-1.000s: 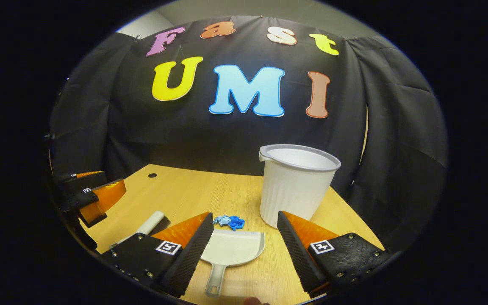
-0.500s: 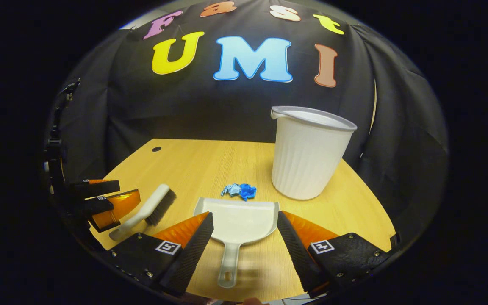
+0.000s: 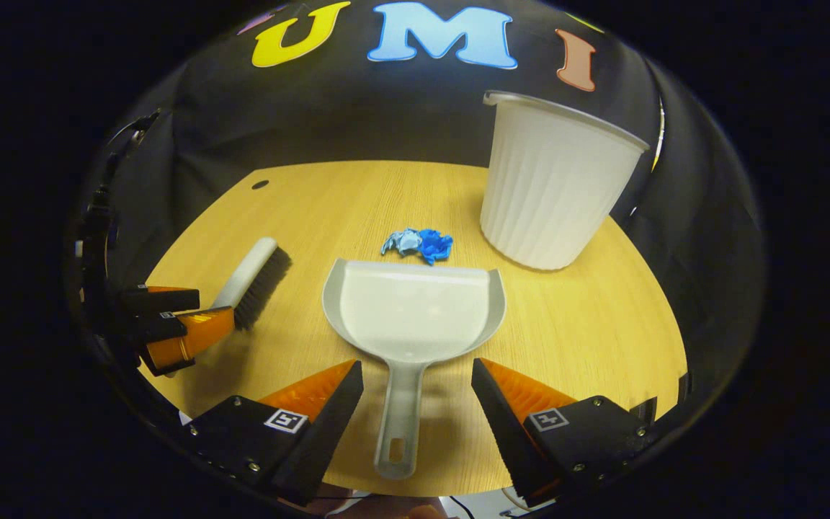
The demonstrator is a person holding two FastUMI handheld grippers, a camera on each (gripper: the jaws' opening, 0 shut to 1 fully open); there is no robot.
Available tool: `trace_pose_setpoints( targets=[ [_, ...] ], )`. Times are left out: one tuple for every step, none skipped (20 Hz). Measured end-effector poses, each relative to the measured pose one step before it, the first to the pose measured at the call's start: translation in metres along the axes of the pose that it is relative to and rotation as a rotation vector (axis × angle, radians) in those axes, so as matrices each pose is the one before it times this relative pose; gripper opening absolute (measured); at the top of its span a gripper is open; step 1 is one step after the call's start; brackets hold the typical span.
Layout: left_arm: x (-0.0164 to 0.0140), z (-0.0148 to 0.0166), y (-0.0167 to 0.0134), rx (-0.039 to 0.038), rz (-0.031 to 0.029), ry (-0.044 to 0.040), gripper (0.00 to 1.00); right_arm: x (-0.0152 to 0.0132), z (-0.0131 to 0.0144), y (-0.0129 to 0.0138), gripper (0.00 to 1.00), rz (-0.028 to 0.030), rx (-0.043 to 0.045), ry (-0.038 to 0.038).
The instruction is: Pick up the small broom and dustpan from the desktop, sweep the trash into the dustpan with the broom, and then empty the trash into the garbage bin.
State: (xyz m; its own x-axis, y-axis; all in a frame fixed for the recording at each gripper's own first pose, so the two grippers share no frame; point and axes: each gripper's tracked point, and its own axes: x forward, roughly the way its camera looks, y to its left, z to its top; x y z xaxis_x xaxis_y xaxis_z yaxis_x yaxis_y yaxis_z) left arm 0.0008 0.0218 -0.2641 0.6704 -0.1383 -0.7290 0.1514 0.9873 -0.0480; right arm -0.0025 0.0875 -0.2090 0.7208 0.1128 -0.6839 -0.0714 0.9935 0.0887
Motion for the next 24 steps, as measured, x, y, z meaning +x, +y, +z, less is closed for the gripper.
trace_pose_setpoints(
  targets=[
    [0.00345,-0.00282,0.00060,-0.01069,-0.00425,0.02078,0.96,0.00609,-0.00513,0.00105,0.96,-0.00038,-0.00287,0.03573],
    [0.00489,-0.00270,-0.00092,-0.00969,-0.00575,0.01605,0.96,0.00557,-0.00429,0.00073,0.95,0.00099,0.00007,0.03120],
    [0.00396,-0.00115,0.00024,-0.00526,-0.00263,0.01519,0.96,0.00528,-0.00216,0.00187,0.96,0.00501,0.00250,0.02584],
    [0.00449,-0.00178,-0.00085,-0.00327,-0.00384,0.01207,0.96,0.00472,-0.00294,0.00105,0.95,0.00617,0.00321,0.02512],
    [0.00315,-0.00110,0.00042,-0.00236,-0.00083,0.01129,0.96,0.00449,-0.00087,0.00047,0.96,0.00336,0.00401,0.02107],
    [0.00408,-0.00066,-0.00013,-0.00090,-0.00220,0.01112,0.96,0.00350,-0.00116,0.00029,0.96,0.00119,0.00269,0.01708],
    [0.00272,-0.00058,0.00061,-0.00070,0.00036,0.00917,0.96,0.00336,0.00122,-0.00078,0.95,-0.00103,0.00188,0.01069],
    [0.00353,-0.00098,-0.00007,-0.00035,0.00000,0.00808,0.95,0.00380,0.00037,0.00006,0.95,0.00091,0.00198,0.00795],
    [0.00221,-0.00062,0.00119,0.00233,0.00269,0.00937,0.95,0.00246,0.00098,-0.00052,0.95,-0.00029,0.00325,0.01016],
    [0.00288,-0.00036,-0.00037,-0.00096,-0.00192,0.00687,0.92,0.00346,-0.00046,0.00071,0.95,0.00347,0.00243,0.01089],
    [0.00233,0.00009,0.00033,0.00100,0.00340,0.00771,0.87,0.00267,-0.00030,-0.00086,0.95,0.00050,0.00002,0.01099],
    [0.00377,-0.00008,0.00076,0.00110,0.00260,0.00312,0.83,0.00140,0.00022,-0.00082,0.95,-0.00392,-0.00035,0.00629],
    [0.00054,0.00091,-0.00018,0.00000,0.00155,0.00603,0.79,0.00103,0.00105,-0.00001,0.85,0.00328,0.00060,0.00445],
    [0.00097,-0.00162,0.00039,0.00118,0.00677,0.00344,0.73,0.00069,-0.00041,-0.00001,0.82,-0.00060,0.00024,0.00425],
    [0.00094,0.00021,-0.00055,0.00144,0.00051,0.00102,0.67,0.00112,0.00136,-0.00300,0.77,-0.00500,-0.00018,0.00074],
    [0.00155,0.00064,0.00151,0.00155,0.00789,0.00146,0.64,0.00166,-0.00070,0.00010,0.70,0.00243,0.00327,0.00309],
    [-0.00070,0.00093,0.00060,0.00050,0.00767,-0.00285,0.61,-0.00089,0.00045,0.00062,0.61,0.00393,0.00089,-0.00060],
    [0.00132,-0.00021,-0.00137,0.00278,-0.00107,0.00144,0.51,-0.00072,-0.00056,0.00010,0.61,0.00429,-0.00339,-0.00045],
    [0.00045,0.00045,-0.00137,0.00033,0.00001,-0.00025,0.52,0.00078,-0.00255,0.00109,0.61,0.00968,-0.00143,-0.00206],
    [0.00117,-0.00152,0.00122,-0.00024,0.00934,0.00302,0.53,-0.00090,0.00290,-0.00373,0.59,-0.02598,0.00457,-0.00849],
    [-0.00013,0.00172,-0.00163,-0.00032,-0.00183,0.00250,0.51,-0.00184,0.00106,-0.00055,0.37,0.00052,-0.00711,-0.00025],
    [0.00104,0.00064,-0.00089,0.00555,-0.00134,-0.00260,0.50,0.00467,-0.00114,-0.00159,0.38,-0.00102,-0.00345,0.00192],
    [0.00102,0.00131,-0.00048,-0.00208,0.00373,-0.00159,0.48,0.00379,0.00041,0.00106,0.38,-0.00016,0.00145,-0.00429],
    [-0.00024,-0.00052,-0.00158,0.00362,-0.00634,0.00252,0.43,-0.00344,-0.00134,-0.00098,0.34,0.00043,-0.01076,0.00187]
  ],
)
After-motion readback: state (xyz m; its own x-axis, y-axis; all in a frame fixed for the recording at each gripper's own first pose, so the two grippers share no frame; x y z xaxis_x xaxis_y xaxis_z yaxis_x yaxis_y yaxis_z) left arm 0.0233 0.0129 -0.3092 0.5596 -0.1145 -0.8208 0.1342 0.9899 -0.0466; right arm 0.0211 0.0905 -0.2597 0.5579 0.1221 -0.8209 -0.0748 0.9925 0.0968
